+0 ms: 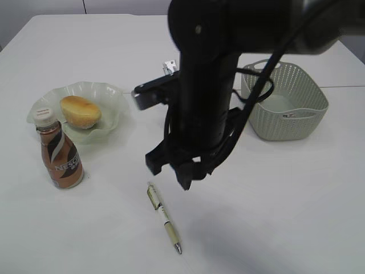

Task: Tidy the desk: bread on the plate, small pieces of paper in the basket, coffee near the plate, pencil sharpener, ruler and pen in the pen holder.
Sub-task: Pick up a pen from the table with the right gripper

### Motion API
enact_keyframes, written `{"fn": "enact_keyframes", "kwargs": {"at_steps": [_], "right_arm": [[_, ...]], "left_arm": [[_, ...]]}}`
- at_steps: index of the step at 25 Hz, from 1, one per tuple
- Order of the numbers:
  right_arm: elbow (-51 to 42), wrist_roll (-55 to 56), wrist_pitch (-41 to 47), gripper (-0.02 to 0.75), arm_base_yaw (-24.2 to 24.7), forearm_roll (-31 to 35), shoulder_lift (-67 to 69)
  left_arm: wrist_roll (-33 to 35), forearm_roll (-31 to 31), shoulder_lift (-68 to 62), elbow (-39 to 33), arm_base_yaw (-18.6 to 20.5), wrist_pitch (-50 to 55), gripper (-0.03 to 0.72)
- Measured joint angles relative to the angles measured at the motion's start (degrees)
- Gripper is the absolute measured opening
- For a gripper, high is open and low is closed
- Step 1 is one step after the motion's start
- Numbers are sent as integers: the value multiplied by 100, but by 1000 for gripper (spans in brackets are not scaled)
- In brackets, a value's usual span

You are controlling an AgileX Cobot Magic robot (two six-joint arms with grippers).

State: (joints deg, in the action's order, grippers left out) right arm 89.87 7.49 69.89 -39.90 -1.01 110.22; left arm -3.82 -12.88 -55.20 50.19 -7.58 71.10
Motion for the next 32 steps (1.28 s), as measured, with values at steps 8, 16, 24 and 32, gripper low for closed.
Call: {"fn": "enact_keyframes", "kwargs": {"at_steps": [8,16,24,32], "right_arm": [[0,417,-183,393,-202,133,695],[13,686,-1278,393,-202,864,797],[25,694,-1599,393,-202,829,1134],[276,708,-1595,393,-202,648,1483]], "left_arm": [[0,-368,0,0,0,0,307],[0,-773,0,0,0,0,307],[0,-803,0,0,0,0,307],[0,-816,0,0,0,0,307]]}}
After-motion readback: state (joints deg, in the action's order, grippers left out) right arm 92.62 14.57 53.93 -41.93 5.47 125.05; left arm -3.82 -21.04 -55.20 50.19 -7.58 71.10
